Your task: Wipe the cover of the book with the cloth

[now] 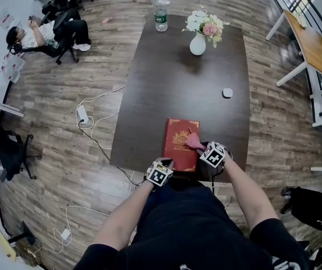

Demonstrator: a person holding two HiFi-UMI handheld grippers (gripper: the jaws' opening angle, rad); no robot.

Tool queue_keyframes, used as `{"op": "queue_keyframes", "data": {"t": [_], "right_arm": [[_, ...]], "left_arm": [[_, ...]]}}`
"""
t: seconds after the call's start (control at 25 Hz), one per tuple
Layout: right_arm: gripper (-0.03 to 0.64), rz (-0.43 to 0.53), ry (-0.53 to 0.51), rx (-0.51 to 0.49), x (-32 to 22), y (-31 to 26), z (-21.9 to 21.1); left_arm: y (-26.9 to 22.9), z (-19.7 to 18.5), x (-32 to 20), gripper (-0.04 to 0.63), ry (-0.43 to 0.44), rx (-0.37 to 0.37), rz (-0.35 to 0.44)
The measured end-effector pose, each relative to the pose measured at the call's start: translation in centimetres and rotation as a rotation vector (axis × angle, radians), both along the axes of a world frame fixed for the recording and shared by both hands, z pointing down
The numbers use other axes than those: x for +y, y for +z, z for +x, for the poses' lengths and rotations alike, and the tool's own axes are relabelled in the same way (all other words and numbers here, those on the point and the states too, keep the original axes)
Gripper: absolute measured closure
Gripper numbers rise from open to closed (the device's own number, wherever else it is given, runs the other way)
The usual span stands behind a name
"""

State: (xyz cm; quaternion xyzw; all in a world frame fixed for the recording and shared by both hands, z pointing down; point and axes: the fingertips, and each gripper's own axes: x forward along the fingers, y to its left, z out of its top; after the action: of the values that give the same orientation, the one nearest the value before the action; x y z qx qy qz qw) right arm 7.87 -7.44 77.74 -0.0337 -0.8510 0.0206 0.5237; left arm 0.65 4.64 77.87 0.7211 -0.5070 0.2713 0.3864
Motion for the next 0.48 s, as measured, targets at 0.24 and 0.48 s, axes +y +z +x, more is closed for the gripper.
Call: {"op": "queue_keyframes", "data": {"t": [0.24, 0.48], "right_arm": [[0.505, 0.027, 0.069, 0.03, -0.6, -1.0, 1.0], [0.505, 0.043, 0.092, 0.005, -0.3, -2.8, 0.5]], "left_arm": [[-0.3, 0.2, -0.1, 0.6, 0.007, 0.043, -0.01], [-0.5, 0.3, 0.5, 0.6, 0.049, 0.045, 0.0]]}}
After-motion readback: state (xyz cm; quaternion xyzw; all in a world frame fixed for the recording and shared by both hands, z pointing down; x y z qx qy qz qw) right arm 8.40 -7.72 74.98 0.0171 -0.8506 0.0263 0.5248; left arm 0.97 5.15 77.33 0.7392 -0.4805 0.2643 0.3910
